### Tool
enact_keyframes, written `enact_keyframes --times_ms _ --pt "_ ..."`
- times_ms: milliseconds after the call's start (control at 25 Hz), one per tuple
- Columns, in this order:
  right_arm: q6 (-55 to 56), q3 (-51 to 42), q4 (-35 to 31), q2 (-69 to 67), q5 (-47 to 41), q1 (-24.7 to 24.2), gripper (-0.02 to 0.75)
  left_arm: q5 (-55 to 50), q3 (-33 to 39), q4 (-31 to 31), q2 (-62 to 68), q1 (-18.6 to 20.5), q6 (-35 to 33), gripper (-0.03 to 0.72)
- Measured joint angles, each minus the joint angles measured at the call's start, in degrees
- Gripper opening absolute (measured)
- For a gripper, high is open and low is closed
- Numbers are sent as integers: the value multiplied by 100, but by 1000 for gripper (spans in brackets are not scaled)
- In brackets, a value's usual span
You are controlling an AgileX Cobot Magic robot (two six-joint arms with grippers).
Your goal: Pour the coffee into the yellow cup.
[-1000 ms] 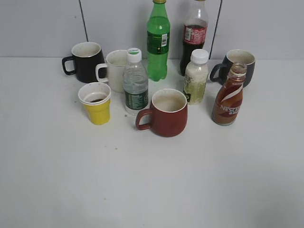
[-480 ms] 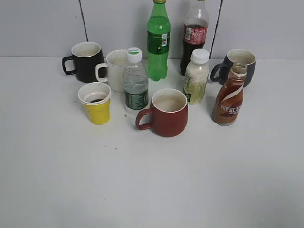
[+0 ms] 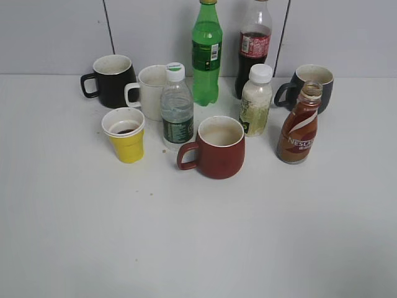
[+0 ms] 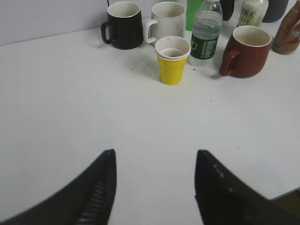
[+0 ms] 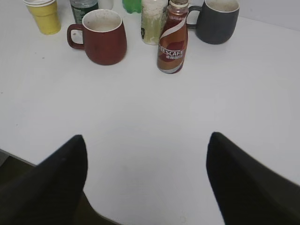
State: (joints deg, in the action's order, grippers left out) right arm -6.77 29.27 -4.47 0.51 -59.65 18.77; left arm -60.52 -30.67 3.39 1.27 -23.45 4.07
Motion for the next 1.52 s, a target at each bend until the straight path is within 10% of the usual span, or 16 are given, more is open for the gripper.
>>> enact_keyframes --times_ms 360,800,1520 --pt "0 -4 0 0 5 0 592 0 0 5 0 74 0 372" --pt "-4 -4 0 4 5 -1431 588 13 5 21 -142 2054 0 352" --pt "-12 -17 -12 4 10 -1534 587 13 5 34 -164 2131 0 290"
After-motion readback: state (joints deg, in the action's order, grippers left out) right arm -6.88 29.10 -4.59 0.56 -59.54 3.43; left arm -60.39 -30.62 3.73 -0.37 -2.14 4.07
